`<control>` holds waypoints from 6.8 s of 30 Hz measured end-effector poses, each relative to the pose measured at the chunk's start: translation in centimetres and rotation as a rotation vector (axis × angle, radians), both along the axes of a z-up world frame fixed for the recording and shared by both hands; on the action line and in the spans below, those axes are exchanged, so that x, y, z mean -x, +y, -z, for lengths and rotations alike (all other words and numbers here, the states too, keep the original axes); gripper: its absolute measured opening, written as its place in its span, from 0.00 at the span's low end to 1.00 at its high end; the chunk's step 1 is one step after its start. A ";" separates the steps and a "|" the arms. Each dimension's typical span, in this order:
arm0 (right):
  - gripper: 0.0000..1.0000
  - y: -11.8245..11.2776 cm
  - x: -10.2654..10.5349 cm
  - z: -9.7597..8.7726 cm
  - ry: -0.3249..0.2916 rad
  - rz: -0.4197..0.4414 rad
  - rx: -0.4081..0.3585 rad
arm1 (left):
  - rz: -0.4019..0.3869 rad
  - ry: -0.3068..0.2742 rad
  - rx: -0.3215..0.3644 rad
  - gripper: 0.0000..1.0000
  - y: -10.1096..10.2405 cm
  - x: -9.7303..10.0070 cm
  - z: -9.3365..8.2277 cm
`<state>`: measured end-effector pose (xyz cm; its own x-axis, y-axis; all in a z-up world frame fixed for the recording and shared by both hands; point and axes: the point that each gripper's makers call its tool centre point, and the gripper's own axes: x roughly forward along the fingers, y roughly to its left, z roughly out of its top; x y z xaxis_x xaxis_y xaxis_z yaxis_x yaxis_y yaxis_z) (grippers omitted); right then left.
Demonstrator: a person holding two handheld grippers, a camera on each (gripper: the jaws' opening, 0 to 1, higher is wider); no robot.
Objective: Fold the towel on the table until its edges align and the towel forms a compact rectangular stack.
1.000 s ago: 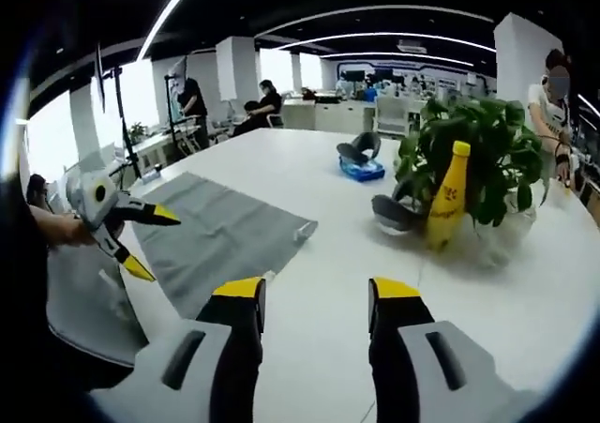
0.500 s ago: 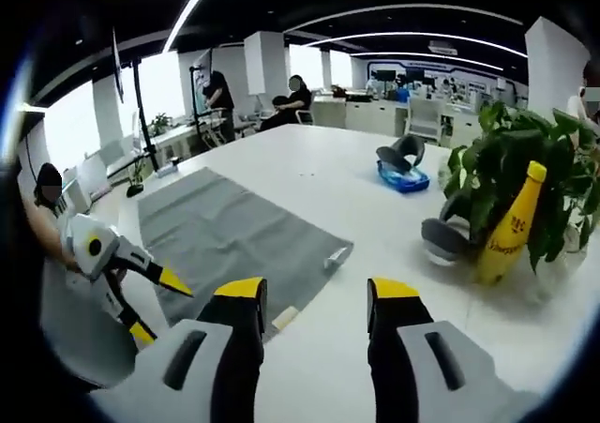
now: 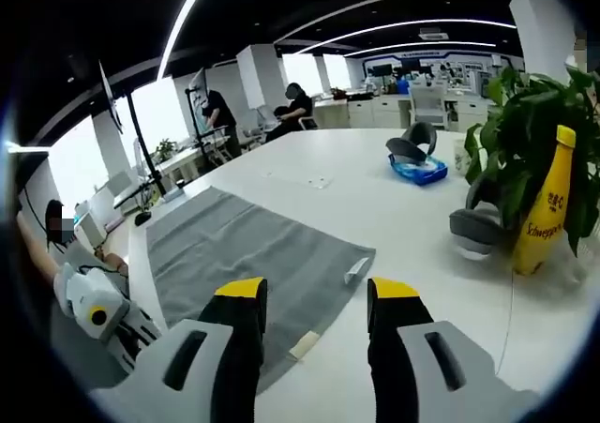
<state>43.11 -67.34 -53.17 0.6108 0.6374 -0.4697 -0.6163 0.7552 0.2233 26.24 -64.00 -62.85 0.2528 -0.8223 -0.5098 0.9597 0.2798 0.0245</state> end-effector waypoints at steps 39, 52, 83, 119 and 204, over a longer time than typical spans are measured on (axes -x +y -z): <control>0.37 1.0 -1.1 3.2 0.109 0.064 -0.047 | -0.062 0.108 0.156 0.04 -0.7 1.0 -7.0; 0.17 -3.5 -4.1 7.7 0.165 0.158 0.183 | 0.006 0.119 0.222 0.03 -2.3 3.2 -9.9; 0.02 -4.7 -4.8 12.0 0.181 0.049 0.367 | 0.059 0.117 0.239 0.04 -4.0 4.2 -11.3; 0.00 -0.9 -8.0 -7.9 -0.087 0.225 -0.238 | 0.017 -0.055 0.298 0.04 0.0 5.0 -20.8; 0.00 29.7 -8.6 -14.6 0.124 0.053 -0.463 | -0.489 -0.064 0.576 0.03 35.8 3.9 -24.6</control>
